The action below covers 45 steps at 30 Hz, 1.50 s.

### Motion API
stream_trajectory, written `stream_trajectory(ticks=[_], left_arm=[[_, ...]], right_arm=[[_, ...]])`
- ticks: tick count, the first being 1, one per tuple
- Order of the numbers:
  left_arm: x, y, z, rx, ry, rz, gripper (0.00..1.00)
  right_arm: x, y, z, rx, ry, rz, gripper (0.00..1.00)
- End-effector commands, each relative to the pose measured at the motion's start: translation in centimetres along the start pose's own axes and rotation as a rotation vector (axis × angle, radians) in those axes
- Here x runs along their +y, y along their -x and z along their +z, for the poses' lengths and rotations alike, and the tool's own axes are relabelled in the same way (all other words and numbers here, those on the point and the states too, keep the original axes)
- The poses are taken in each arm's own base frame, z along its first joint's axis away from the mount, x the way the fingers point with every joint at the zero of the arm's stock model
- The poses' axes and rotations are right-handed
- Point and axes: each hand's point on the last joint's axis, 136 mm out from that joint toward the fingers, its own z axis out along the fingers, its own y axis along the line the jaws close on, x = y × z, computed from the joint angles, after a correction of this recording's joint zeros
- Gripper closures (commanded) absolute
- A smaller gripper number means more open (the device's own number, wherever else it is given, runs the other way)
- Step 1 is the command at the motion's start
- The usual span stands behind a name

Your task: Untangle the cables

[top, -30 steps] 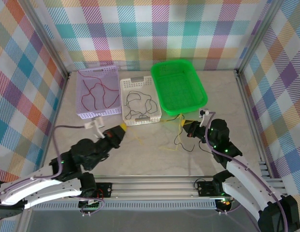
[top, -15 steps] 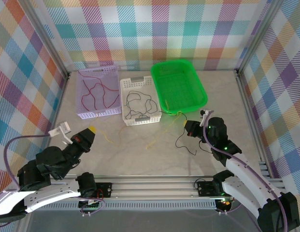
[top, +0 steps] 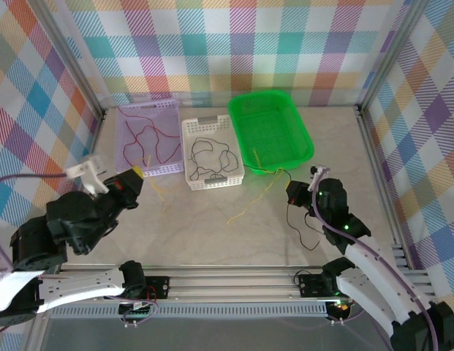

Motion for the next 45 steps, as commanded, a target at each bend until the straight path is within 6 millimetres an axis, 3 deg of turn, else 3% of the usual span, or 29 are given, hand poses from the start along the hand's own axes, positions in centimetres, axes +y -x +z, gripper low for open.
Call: stream_trajectory(ticks=[1, 8, 15, 23, 30, 37, 41, 45], left_arm=[[-3.0, 1.4, 0.5, 0.003, -0.029, 0.075, 1.0], [-11.1, 3.0, 3.3, 0.034, -0.1, 0.187, 1.0], [-18.6, 4.7, 5.8, 0.01, -0.185, 0.294, 1.0], [-25.4, 4.5, 11.4, -0.028, -0.314, 0.356, 1.0], [-26.7, 3.5, 18.5, -0.023, -0.36, 0.291, 1.0], [-25.0, 4.2, 24.9, -0.064, -0.314, 0.259, 1.0], [-23.9, 4.9, 27.4, -0.086, -0.31, 0.216, 1.0], [-24.3, 6.1, 27.8, -0.131, -0.341, 0.201, 1.0]], right_arm=[[0.1, 1.0, -0.8, -0.079, 0.016, -0.015, 1.0], [0.5, 1.7, -2.8, -0.18, 0.069, -0.01, 1.0], [-0.5, 2.3, -4.1, -0.264, 0.036, -0.001, 1.0], [-1.1, 2.3, -3.9, -0.283, 0.02, 0.019, 1.0], [-1.5, 2.8, -4.6, -0.33, 0.011, 0.028, 1.0], [-1.5, 2.9, -5.1, -0.345, 0.013, 0.033, 1.0], [-1.4, 2.8, -5.0, -0.339, 0.022, 0.034, 1.0], [-1.3, 2.8, -4.9, -0.336, 0.027, 0.036, 1.0]])
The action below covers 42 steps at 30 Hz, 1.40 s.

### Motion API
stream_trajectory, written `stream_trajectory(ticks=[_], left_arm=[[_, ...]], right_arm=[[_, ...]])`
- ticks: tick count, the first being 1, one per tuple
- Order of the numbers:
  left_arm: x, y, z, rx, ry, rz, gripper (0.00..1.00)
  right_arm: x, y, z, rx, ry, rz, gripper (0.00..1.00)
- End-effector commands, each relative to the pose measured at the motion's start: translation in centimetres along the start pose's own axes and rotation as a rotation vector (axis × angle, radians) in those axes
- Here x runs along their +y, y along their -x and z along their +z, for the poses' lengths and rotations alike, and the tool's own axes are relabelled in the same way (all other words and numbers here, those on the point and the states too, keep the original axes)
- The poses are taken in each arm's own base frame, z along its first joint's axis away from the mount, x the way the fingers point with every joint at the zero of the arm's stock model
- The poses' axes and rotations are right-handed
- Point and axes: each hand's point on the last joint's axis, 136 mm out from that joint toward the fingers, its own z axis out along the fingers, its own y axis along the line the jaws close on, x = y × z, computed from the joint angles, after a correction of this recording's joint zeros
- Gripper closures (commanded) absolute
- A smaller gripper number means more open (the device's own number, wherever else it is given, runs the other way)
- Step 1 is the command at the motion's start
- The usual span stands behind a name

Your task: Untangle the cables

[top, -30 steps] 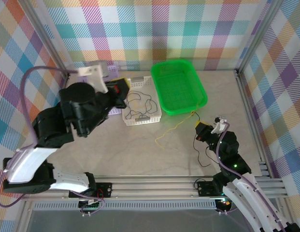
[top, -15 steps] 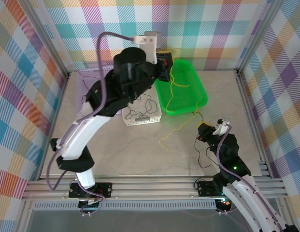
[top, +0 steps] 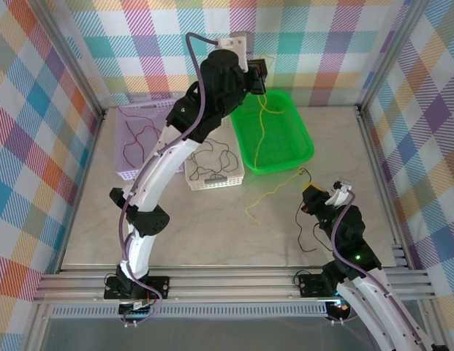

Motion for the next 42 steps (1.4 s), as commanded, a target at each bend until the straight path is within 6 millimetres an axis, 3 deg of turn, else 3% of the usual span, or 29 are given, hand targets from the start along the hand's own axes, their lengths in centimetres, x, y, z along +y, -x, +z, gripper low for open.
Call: stream_trajectory(ticks=[1, 4, 8, 15, 27, 34, 42], left_arm=[[-2.0, 5.2, -1.8, -0.158, -0.097, -0.046, 1.0], [-2.9, 7.0, -2.6, -0.216, -0.148, -0.051, 1.0], [-3.2, 7.8, -2.7, -0.248, -0.156, -0.042, 1.0], [-1.3, 4.4, 1.1, -0.189, -0.107, -0.019, 1.0], [3.6, -7.9, 9.7, 0.032, 0.042, 0.019, 1.0], [6.4, -15.6, 12.3, 0.198, 0.121, 0.021, 1.0], [9.3, -23.0, 13.1, 0.36, 0.231, 0.052, 1.0]], right_arm=[[0.3, 0.4, 0.0, -0.02, 0.016, 0.013, 1.0], [0.4, 0.3, 0.0, -0.019, 0.02, 0.016, 1.0], [0.6, 0.3, 0.1, -0.014, 0.03, 0.019, 1.0], [0.9, 0.2, 0.1, -0.006, 0.046, 0.017, 1.0], [1.2, 0.3, 0.0, -0.003, 0.059, 0.012, 1.0], [1.2, 0.4, -0.1, -0.006, 0.059, 0.013, 1.0], [1.2, 0.5, -0.2, -0.011, 0.06, 0.012, 1.0]])
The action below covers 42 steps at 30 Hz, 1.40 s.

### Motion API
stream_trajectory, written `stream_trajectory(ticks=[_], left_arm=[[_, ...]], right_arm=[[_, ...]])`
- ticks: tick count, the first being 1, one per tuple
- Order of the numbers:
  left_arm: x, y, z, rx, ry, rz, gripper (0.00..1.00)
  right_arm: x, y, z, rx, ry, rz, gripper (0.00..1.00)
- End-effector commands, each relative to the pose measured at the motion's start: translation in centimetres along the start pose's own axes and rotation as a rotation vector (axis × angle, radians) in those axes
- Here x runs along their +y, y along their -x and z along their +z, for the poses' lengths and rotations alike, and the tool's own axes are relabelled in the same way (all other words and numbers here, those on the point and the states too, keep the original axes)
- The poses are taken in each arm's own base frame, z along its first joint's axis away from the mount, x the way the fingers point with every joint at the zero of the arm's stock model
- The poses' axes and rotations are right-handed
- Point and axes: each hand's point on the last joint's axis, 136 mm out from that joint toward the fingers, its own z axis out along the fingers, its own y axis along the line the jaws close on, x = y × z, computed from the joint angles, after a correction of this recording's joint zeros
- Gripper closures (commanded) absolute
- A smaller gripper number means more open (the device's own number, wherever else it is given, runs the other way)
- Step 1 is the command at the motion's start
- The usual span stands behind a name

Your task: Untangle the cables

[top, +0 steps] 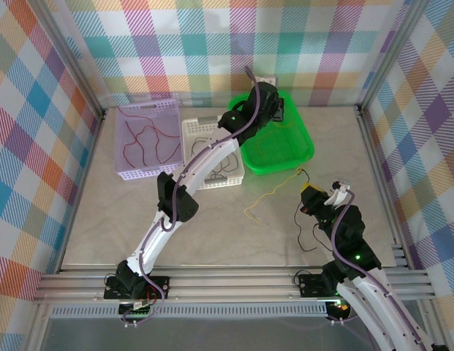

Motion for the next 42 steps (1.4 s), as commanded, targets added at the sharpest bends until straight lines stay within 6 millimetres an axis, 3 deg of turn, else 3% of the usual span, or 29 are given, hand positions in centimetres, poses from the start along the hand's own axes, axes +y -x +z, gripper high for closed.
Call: stream_trajectory(ticks=[1, 10, 17, 26, 33, 38, 42], left_arm=[[1.5, -3.3, 1.2, 0.081, 0.073, 0.002, 1.0], [3.3, -8.7, 2.5, 0.2, 0.15, 0.009, 1.0], [4.1, -10.5, 2.7, 0.245, 0.181, 0.022, 0.93], [4.2, -10.9, 2.7, 0.265, 0.176, 0.034, 0.71], [4.9, -10.3, 2.2, 0.273, 0.188, 0.044, 0.66], [4.4, -9.2, 0.5, 0.291, 0.168, 0.033, 0.6], [2.4, -9.6, -2.1, 0.346, 0.073, -0.009, 0.56]], right_arm=[[0.8, 0.8, -0.2, -0.032, 0.033, 0.003, 1.0], [0.8, 0.7, 0.0, -0.026, 0.034, 0.006, 1.0], [0.7, 0.7, 0.0, -0.026, 0.033, 0.006, 1.0], [0.7, 0.6, 0.1, -0.023, 0.031, 0.004, 1.0], [0.6, 0.5, 0.2, -0.02, 0.028, 0.004, 1.0], [0.5, 0.4, 0.3, -0.016, 0.024, 0.002, 1.0], [0.5, 0.4, 0.3, -0.015, 0.021, 0.003, 1.0]])
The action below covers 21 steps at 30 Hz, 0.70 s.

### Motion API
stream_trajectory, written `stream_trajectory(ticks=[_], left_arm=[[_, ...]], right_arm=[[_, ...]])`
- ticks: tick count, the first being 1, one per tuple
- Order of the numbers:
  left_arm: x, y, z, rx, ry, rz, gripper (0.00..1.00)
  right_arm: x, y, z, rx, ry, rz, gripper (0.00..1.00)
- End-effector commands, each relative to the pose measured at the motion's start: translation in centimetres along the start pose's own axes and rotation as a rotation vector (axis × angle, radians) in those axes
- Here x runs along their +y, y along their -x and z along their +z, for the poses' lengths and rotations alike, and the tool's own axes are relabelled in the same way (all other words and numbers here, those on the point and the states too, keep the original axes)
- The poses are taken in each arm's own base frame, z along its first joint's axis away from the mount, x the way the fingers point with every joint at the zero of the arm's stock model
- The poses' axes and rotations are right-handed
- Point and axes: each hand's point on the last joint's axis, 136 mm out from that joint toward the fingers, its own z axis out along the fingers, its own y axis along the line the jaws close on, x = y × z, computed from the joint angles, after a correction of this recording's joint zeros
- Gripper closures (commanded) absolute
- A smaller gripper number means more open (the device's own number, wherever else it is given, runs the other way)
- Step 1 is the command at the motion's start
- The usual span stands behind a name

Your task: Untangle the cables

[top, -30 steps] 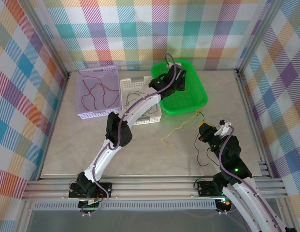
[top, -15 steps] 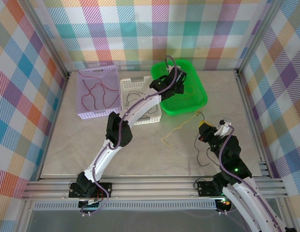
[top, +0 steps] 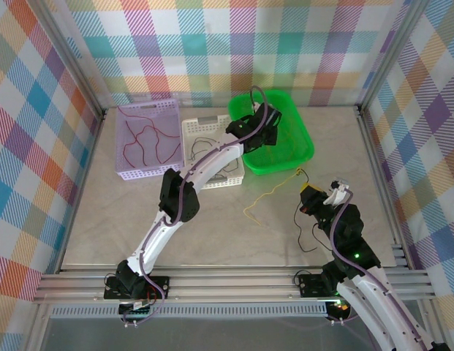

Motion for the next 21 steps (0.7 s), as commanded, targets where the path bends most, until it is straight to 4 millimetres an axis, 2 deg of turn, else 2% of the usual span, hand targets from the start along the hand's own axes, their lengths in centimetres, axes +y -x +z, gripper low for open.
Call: stream_trajectory(ticks=[1, 4, 8, 10, 14, 17, 21], left_arm=[[-2.0, 0.6, -5.4, 0.001, -0.123, -0.025, 0.54], [-3.1, -0.4, -8.3, -0.033, -0.21, -0.058, 0.48], [-4.2, -2.2, -11.8, -0.046, -0.341, -0.119, 0.44], [-5.4, -3.0, -13.5, -0.058, -0.41, -0.121, 0.42], [-7.1, -5.6, -16.4, -0.073, -0.495, -0.101, 0.38], [-7.4, -7.3, -17.9, -0.082, -0.537, -0.106, 0.35], [-7.7, -9.7, -18.2, -0.051, -0.546, -0.076, 0.34]], right_arm=[[0.8, 0.8, 0.0, -0.031, 0.034, 0.004, 1.0], [0.8, 0.7, 0.1, -0.027, 0.035, 0.007, 1.0], [0.7, 0.5, 0.2, -0.023, 0.031, 0.008, 1.0], [0.7, 0.6, 0.2, -0.023, 0.032, 0.008, 1.0], [0.7, 0.5, 0.3, -0.018, 0.032, 0.008, 1.0], [0.8, 0.4, 0.4, -0.015, 0.036, 0.009, 1.0], [0.9, 0.2, 0.5, -0.007, 0.044, 0.013, 1.0]])
